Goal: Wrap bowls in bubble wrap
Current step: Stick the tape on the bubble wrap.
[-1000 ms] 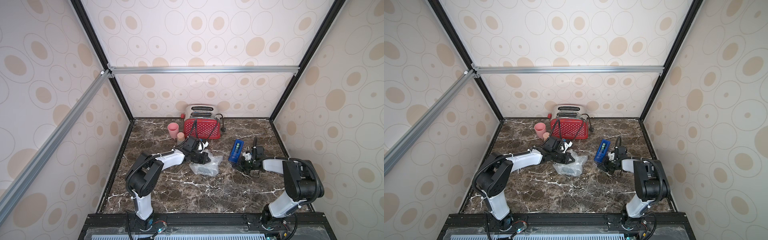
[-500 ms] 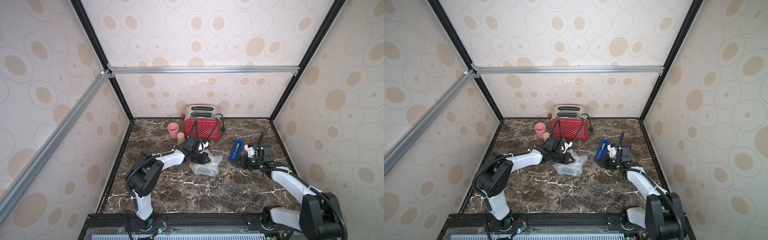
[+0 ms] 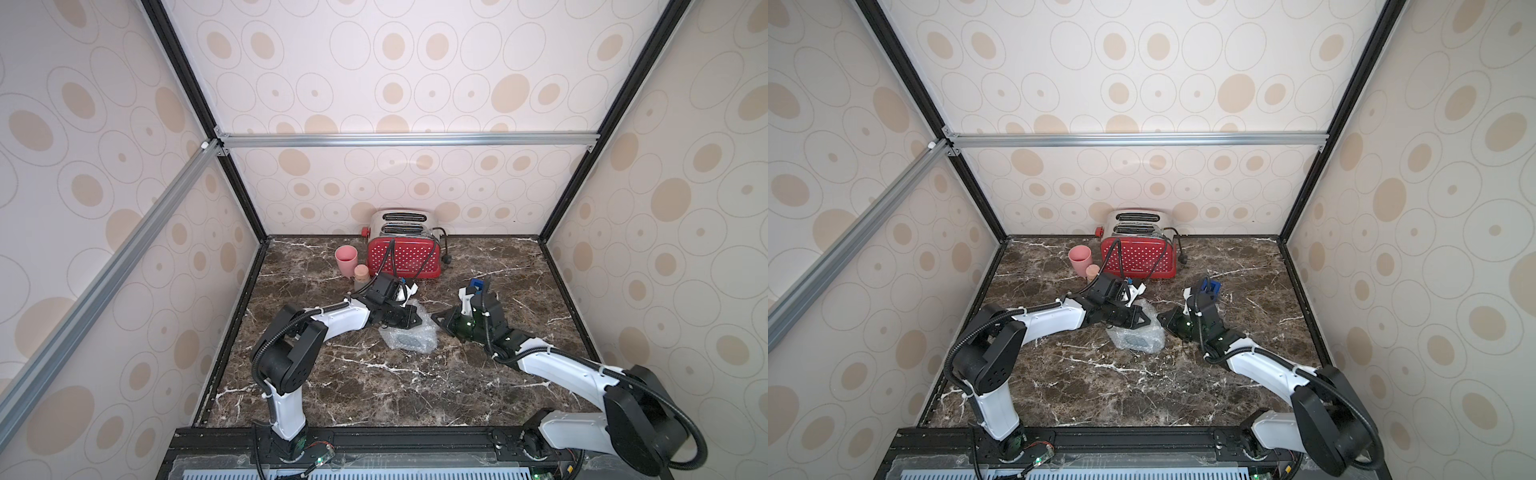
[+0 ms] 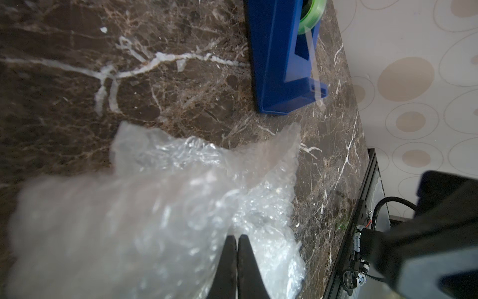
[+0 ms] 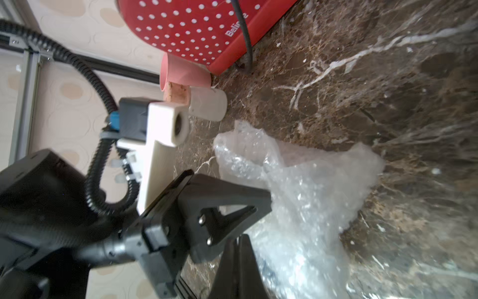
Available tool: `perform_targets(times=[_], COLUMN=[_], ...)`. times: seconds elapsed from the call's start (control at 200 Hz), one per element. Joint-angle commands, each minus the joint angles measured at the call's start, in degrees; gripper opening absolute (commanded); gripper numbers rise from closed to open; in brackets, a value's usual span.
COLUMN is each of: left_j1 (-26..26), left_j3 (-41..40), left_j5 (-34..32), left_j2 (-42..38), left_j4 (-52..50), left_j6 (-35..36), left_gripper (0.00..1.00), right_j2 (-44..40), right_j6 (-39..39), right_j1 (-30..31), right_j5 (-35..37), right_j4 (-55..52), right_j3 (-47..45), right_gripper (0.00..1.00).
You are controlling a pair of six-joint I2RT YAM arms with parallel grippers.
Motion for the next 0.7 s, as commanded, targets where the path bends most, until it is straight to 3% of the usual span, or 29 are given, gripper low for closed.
perform_targets(times=[0.0,0.696], left_j1=[-0.6,-0.6], left_j3=[1.1,1.2], left_j5=[0.2,0.4], left_j2=[0.9,1.1], left_j4=[-0.6,-0.6], left_j6=[1.0,1.4], left_gripper=[0.06,0.06], right_j2=[3.3,9.6], right_j6=[6.9,9.9], right_j1=[0.2,1.5], right_j5=[6.7,2.9], right_j4=[8.2,14.9], right_j3=[-0.8,-0.6], right_gripper=[0.0,0.0])
